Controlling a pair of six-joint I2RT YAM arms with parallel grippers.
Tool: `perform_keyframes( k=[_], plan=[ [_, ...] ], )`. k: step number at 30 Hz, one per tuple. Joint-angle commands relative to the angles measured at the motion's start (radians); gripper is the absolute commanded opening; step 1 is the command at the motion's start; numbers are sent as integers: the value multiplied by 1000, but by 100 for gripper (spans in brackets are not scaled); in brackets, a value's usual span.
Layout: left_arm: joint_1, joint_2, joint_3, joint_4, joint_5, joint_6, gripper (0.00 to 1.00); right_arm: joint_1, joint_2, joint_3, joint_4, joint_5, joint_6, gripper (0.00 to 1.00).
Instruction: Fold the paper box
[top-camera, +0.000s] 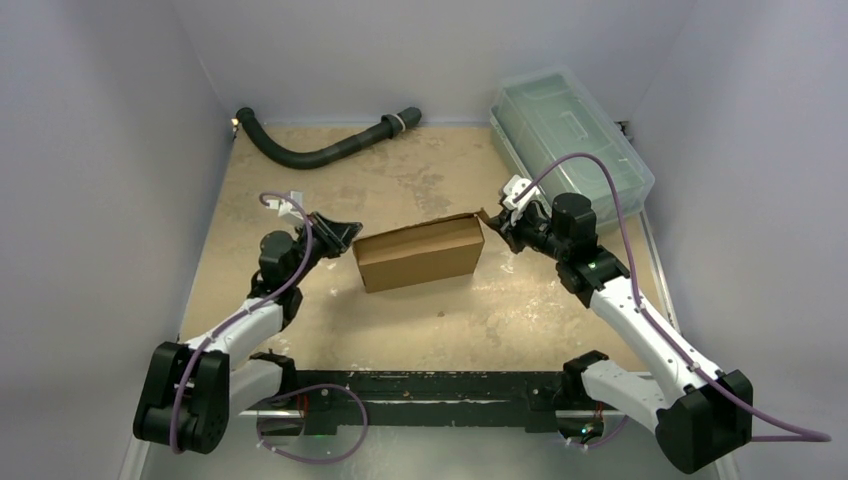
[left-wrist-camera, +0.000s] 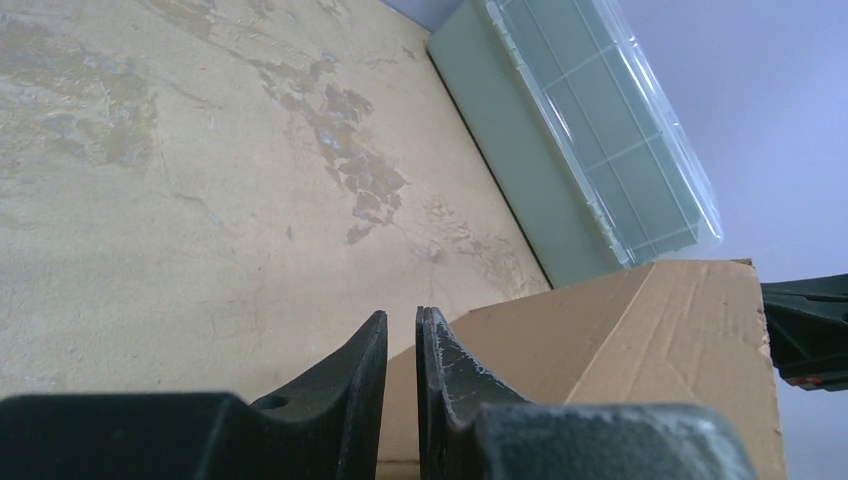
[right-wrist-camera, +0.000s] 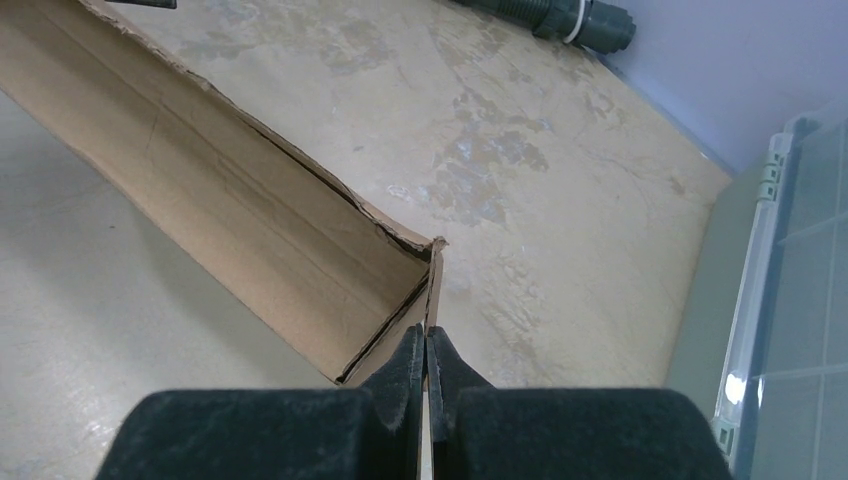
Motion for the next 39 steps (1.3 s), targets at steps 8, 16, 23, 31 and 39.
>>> perform_keyframes(
  k=[8,16,23,31,39],
  plan=[
    [-4,-64,-19,-25,80,-25,16,7,-1,4,70,-87,55,0],
    [-1,-150,75,-282,-58,42,23,8,13,5,76,-79,55,0],
    [-1,-374,294,-647,-355,211,68,8,23,10,76,-86,57,0],
    [-1,-645,338,-890,-224,253,93,8,25,17,75,-94,55,1],
    [-1,-780,311,-978,14,207,99,8,17,19,76,-114,56,13]
  ],
)
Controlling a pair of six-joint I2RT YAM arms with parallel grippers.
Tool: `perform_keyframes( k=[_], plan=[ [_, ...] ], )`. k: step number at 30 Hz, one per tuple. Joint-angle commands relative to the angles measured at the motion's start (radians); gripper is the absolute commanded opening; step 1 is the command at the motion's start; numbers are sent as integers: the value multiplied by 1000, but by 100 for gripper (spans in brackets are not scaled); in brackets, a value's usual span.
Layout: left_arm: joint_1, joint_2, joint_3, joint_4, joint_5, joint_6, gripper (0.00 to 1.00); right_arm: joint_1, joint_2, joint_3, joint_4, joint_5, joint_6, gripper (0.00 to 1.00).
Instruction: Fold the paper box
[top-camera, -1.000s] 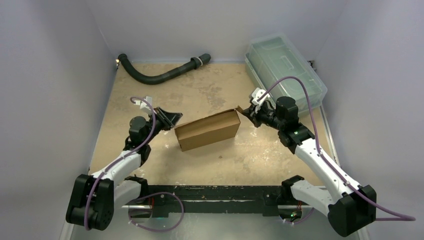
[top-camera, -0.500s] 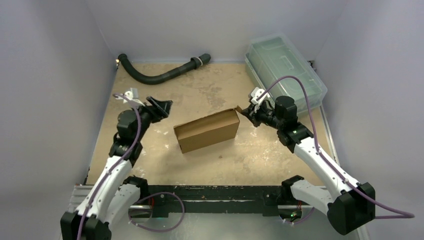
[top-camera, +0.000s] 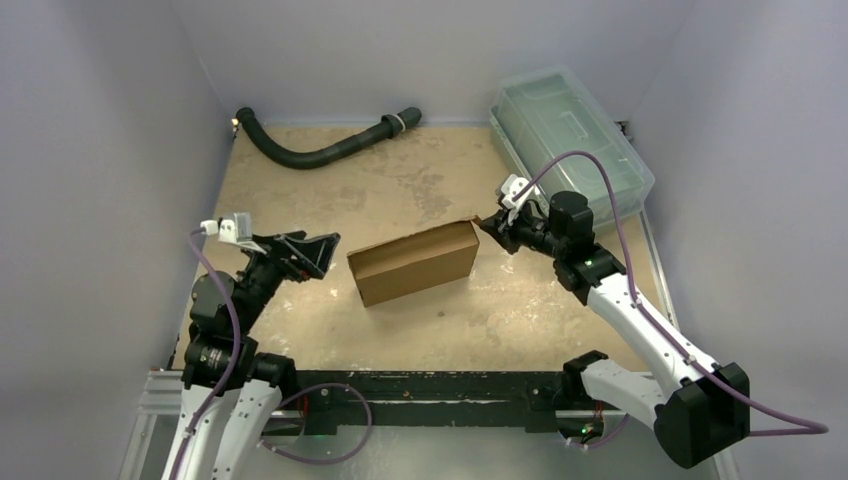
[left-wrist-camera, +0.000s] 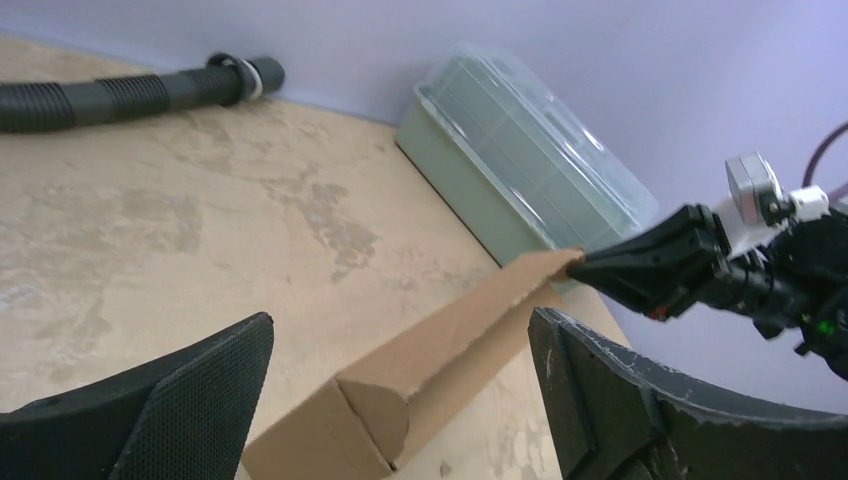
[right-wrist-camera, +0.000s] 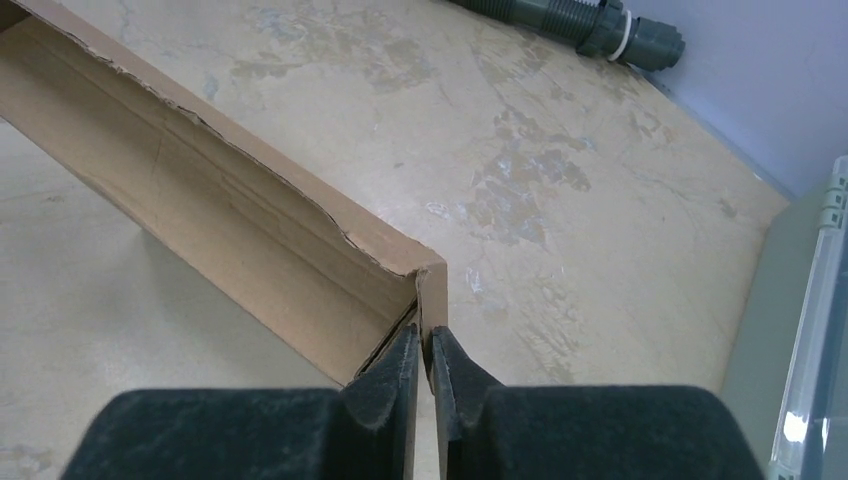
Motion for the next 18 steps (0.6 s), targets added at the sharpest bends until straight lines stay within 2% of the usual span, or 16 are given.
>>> perform_keyframes(
  k=[1,6,11,15,18],
  plan=[
    [1,-6,17,-84,150,14,99,6,-14,19,36,-37,13,15],
    [1,71,75,-88,219,76,98,5,-22,22,29,-41,12,30],
    [1,121,121,-141,162,117,98,-3,-40,23,11,-59,3,40],
    [1,90,56,-108,150,8,99,-30,-60,24,-10,-90,-3,50],
    [1,36,25,-164,44,-62,99,-60,-82,26,-39,-131,-20,59]
  ],
)
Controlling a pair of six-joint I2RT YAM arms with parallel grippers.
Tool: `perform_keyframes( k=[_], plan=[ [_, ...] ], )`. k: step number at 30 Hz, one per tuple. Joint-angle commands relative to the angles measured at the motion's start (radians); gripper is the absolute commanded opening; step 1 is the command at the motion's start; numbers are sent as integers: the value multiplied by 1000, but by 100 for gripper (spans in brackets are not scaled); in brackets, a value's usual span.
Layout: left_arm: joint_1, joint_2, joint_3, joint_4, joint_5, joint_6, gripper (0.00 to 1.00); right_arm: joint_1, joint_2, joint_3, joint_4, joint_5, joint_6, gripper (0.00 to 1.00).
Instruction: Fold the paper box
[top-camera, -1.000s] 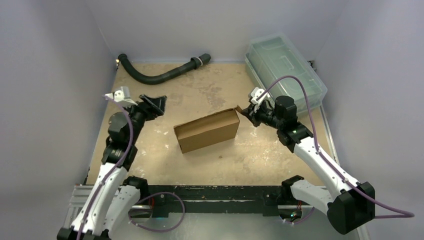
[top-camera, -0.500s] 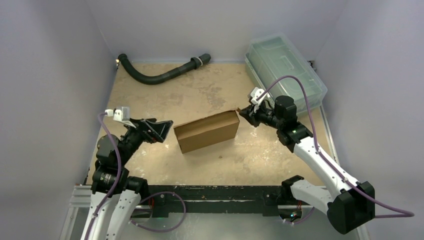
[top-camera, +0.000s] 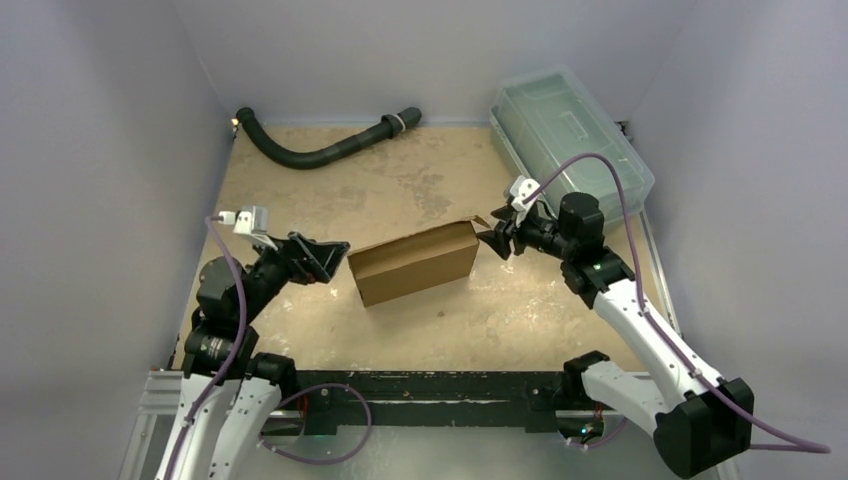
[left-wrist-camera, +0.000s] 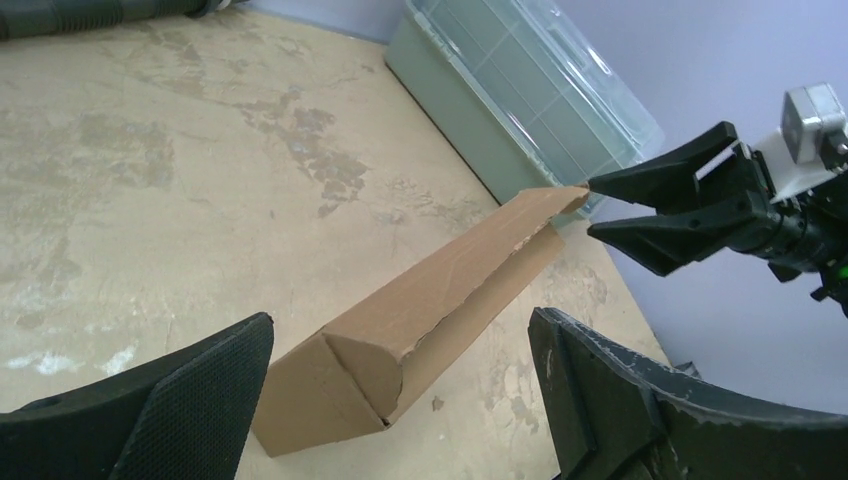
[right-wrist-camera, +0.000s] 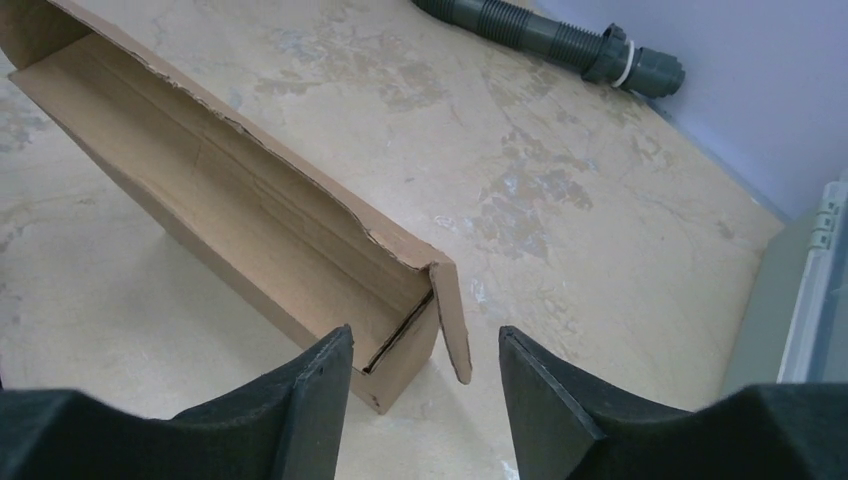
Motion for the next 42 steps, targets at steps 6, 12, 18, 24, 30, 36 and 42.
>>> perform_keyframes(
  k=[6,12,18,24,30,36,42],
  plan=[
    [1,-176,-39,-262,-448,-157,84,-100,-75,49,-125,-160,-100,69],
    [1,-11,-123,-163,-434,-251,43,-168,-124,71,-301,-168,-309,57],
    [1,138,-249,176,-349,-251,30,-172,-135,37,-451,-307,-509,33],
    [1,312,-353,445,-201,-250,16,-87,-4,-15,-509,-369,-762,8],
    [1,366,-390,473,-133,-230,14,53,95,-7,-315,-214,-638,2],
    [-1,373,-439,534,-75,-269,12,61,143,7,-137,-115,-489,1],
    [-4,367,-447,539,-45,-282,12,59,124,-11,-101,-71,-438,3]
  ],
)
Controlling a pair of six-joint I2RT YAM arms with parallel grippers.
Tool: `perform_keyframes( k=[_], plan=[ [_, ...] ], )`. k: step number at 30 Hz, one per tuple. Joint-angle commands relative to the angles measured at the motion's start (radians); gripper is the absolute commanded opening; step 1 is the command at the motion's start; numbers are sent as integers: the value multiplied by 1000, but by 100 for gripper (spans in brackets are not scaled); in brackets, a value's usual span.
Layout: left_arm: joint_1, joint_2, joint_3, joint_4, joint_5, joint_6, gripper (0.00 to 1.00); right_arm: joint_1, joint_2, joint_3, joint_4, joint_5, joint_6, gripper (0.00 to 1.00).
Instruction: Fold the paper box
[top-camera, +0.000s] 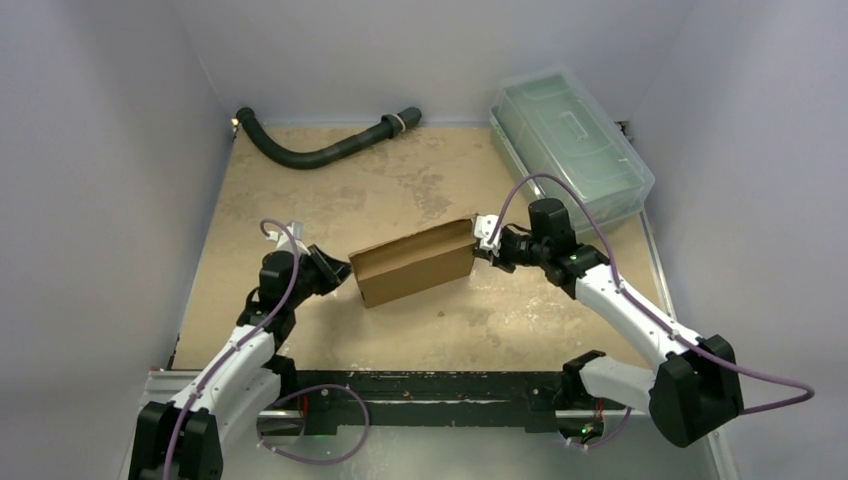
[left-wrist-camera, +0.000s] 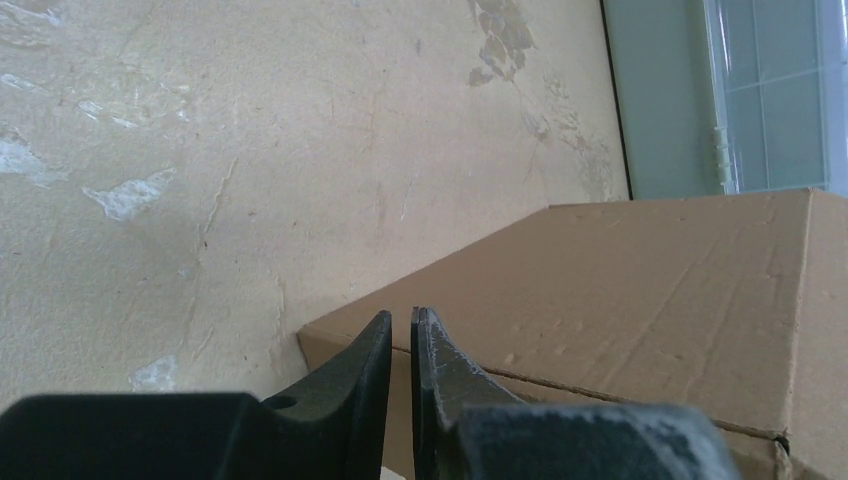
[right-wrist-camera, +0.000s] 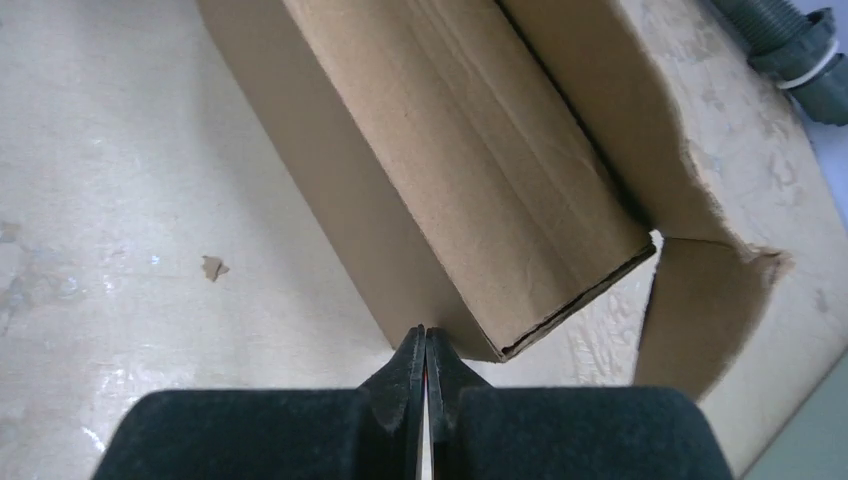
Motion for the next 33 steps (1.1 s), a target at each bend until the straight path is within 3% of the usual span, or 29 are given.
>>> perform_keyframes(
  k=[1,7,11,13,16,18,22,26,30,33],
  plan=[
    [-4,-15,-4,55,43,-18,11,0,-30,19,42,34,32,4],
    [-4,-149,-3,-56,-74,-22,11,-112,-111,87,-297,-242,-248,15],
    [-4,-260,20,-176,-156,-27,12,-233,-184,127,-331,-346,-191,18],
    [-3,-317,46,-241,-187,-19,15,-262,-209,129,-258,-373,-73,23],
    [-3,-404,86,-327,-220,-24,29,-273,-221,126,-115,-337,166,36],
    [-4,-453,118,-386,-234,-26,42,-274,-206,141,-76,-293,212,46],
    [-3,-514,201,-486,-224,2,68,-271,-120,210,-138,-261,149,53],
    [-4,-494,306,-525,-95,135,93,-253,-25,306,-234,-277,38,57],
    [-3,-410,403,-543,58,252,95,-245,13,347,-263,-295,21,59],
    [-4,-365,444,-556,92,287,95,-235,10,321,-244,-283,19,59]
  ],
)
